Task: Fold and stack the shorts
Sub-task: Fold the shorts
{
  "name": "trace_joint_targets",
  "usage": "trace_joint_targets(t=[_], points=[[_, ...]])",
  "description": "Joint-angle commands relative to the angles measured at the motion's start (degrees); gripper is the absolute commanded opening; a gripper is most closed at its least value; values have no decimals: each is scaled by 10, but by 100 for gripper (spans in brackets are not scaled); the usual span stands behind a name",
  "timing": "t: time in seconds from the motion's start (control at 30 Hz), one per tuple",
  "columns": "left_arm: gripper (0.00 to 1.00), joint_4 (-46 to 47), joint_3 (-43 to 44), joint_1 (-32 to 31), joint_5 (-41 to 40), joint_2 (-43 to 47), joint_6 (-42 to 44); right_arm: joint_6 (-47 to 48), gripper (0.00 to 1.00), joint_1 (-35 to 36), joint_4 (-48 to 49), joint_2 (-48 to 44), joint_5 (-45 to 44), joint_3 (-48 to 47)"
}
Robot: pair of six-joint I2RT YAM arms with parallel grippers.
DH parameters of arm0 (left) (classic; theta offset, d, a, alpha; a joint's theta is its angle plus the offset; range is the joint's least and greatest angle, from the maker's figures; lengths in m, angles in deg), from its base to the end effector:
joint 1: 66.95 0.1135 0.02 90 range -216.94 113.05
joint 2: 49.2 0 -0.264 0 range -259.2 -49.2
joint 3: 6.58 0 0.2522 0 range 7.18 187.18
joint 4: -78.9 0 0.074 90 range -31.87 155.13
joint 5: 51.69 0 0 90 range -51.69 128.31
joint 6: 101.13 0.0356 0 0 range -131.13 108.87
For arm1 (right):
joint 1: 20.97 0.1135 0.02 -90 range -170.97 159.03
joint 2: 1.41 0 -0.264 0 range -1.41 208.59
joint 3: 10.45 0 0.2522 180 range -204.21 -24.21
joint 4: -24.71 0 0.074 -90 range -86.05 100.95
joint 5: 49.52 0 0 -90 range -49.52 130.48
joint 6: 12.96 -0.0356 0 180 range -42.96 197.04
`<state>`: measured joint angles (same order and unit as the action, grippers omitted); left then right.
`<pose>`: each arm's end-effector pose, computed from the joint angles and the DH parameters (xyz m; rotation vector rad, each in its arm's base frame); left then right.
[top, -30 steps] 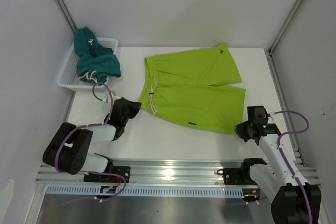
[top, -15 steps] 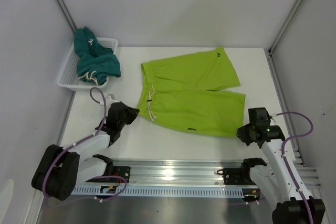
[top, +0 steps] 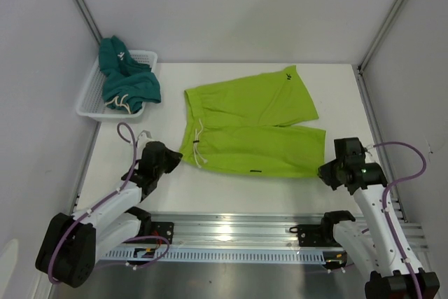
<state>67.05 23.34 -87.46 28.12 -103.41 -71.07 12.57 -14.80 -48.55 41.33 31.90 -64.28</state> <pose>0.1741 -0.0584 0.1596 -0.8554 2.0848 -0.5853 0.1244 0.0081 0.2446 1.3350 2.2924 0.2176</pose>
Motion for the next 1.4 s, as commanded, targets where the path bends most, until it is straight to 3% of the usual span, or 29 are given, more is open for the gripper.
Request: trace_joint_targets(t=[0.0, 0.33, 0.6, 0.87, 1.37], points=[[0, -39, 14, -3, -29, -4, -1, 8, 0, 2, -8, 19, -31, -39], [0, -155, 77, -2, -59, 1, -53, 36, 0, 2, 32, 92, -24, -105], [0, -195, 109, -3, -74, 33, -102, 50, 0, 2, 51, 123, -22, -155], [0, -285, 263, -2, -91, -52, -88, 74, 0, 2, 91, 203, -22, -241], [0, -292, 381, 55, -54, -158, -111, 99, 0, -14, 170, 342, -3, -417]])
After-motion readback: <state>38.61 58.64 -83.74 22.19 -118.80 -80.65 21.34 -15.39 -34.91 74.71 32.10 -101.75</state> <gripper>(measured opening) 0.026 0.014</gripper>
